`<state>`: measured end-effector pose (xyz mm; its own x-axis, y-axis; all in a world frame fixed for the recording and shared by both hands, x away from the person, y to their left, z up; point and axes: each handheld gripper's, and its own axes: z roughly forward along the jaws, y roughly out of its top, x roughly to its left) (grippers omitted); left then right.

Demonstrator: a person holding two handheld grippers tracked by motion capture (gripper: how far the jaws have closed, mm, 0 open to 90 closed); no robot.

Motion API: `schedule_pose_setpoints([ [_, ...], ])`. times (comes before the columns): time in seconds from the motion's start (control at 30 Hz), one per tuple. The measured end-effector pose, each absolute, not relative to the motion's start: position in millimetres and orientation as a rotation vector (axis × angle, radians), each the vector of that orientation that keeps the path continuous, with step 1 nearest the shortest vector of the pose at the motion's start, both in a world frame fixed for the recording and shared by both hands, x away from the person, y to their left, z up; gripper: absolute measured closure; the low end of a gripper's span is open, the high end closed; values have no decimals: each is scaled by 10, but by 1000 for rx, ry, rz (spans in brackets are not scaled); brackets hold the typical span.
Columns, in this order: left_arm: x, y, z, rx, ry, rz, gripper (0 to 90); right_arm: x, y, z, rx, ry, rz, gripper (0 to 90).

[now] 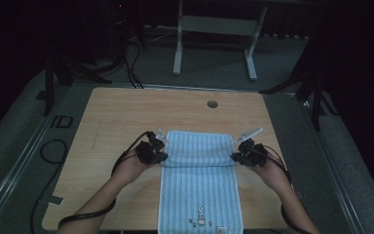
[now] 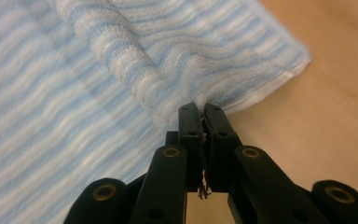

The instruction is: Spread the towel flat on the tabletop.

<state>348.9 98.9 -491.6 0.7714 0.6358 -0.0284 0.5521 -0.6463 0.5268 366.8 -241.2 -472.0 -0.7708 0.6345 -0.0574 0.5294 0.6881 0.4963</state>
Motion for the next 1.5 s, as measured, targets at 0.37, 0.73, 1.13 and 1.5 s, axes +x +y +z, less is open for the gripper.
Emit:
schedule_pose_setpoints([
  [0.37, 3280, 947, -5273, 2509, 879, 47, 883, 3366, -2373, -5202, 941, 2784, 552, 849],
  [0.73, 3353, 913, -5140, 2435, 915, 27, 732, 3355, -2283, -4861, 886, 2712, 608, 754],
  [1.13, 3586, 835, -5266, 2494, 938, 39, 735, 3666, -2129, -5210, 917, 2779, 514, 757],
  [1.5, 3918, 883, -5237, 2527, 995, 77, 735, 4143, -1940, -5184, 946, 2800, 431, 753],
])
